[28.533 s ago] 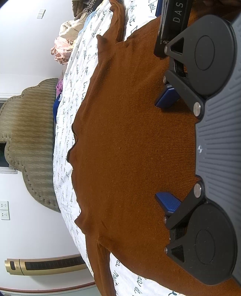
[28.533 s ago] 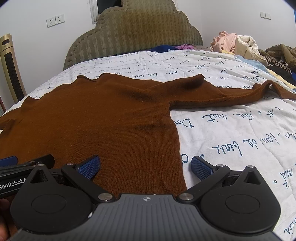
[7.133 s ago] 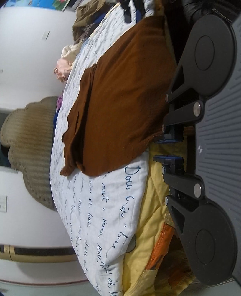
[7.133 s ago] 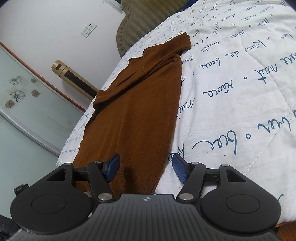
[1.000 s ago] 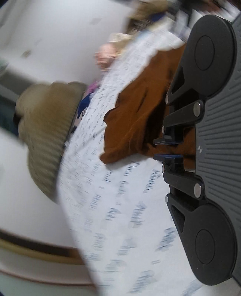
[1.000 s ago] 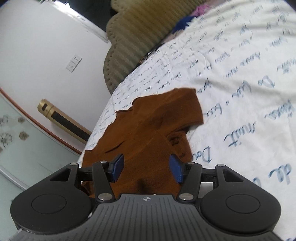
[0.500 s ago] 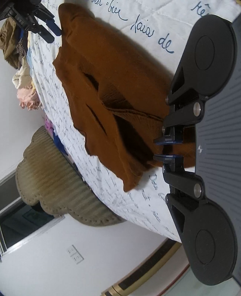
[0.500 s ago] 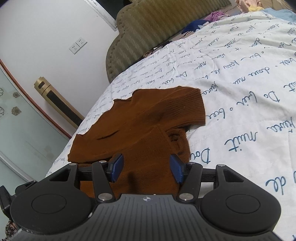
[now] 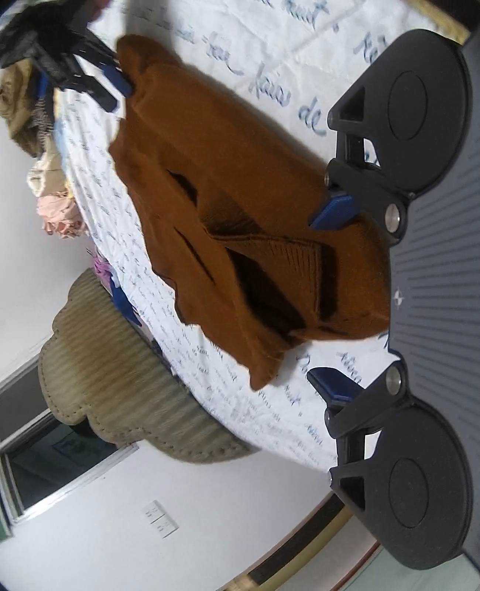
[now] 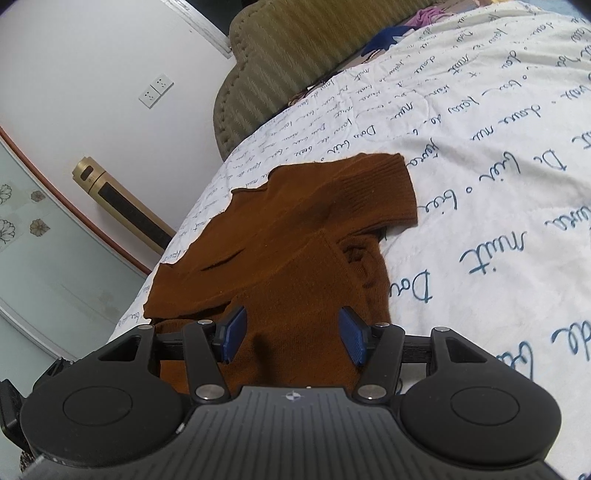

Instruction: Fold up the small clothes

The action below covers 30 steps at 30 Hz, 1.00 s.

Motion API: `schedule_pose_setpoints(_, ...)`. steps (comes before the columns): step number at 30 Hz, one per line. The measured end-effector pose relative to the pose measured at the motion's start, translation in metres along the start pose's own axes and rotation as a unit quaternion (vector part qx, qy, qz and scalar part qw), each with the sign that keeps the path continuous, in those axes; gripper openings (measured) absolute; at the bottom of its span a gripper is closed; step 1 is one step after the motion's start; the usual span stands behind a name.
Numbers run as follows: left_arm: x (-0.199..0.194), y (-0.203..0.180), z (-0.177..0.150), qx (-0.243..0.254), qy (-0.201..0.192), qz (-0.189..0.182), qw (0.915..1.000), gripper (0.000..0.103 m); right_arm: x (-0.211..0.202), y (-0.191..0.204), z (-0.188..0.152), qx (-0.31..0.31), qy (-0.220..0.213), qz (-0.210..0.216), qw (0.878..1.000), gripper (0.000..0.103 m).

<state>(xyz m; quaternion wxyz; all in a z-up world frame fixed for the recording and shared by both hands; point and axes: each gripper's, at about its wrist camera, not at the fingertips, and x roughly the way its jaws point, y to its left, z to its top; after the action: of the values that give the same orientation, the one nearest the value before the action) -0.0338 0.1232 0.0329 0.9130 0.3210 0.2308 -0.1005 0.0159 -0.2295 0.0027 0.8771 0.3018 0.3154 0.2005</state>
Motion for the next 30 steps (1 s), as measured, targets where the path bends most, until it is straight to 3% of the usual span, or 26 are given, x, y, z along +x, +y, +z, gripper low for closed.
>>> schedule_pose_setpoints(3,0.015,-0.007,0.005,0.023,0.016,0.014,0.9995,0.082,-0.001,0.002,-0.002,0.002,-0.001,0.001,1.0,0.057)
schedule_pose_setpoints(6,0.03,-0.008,0.007,0.019,0.028,0.002,0.9994,0.081,-0.002,0.002,-0.001,0.006,-0.008,-0.001,1.0,0.057)
schedule_pose_setpoints(9,0.041,-0.004,0.01,0.0,0.032,-0.015,0.9994,0.067,-0.004,-0.001,0.004,0.012,-0.017,-0.004,1.0,0.057)
schedule_pose_setpoints(14,0.058,0.01,0.014,-0.061,0.048,-0.044,0.996,0.019,-0.002,-0.011,0.011,0.029,-0.025,-0.009,0.999,0.057)
schedule_pose_setpoints(17,0.062,0.017,0.013,-0.095,0.044,-0.047,0.9934,0.01,0.0,-0.016,0.013,0.036,-0.025,-0.006,0.999,0.057)
schedule_pose_setpoints(26,0.067,0.035,0.012,-0.147,0.041,-0.084,0.9846,0.006,0.011,-0.02,0.026,0.04,-0.013,0.011,0.999,0.057)
schedule_pose_setpoints(30,0.073,0.046,0.008,-0.193,0.047,-0.108,0.9742,0.006,0.016,-0.027,0.036,0.053,0.002,0.025,0.998,0.057)
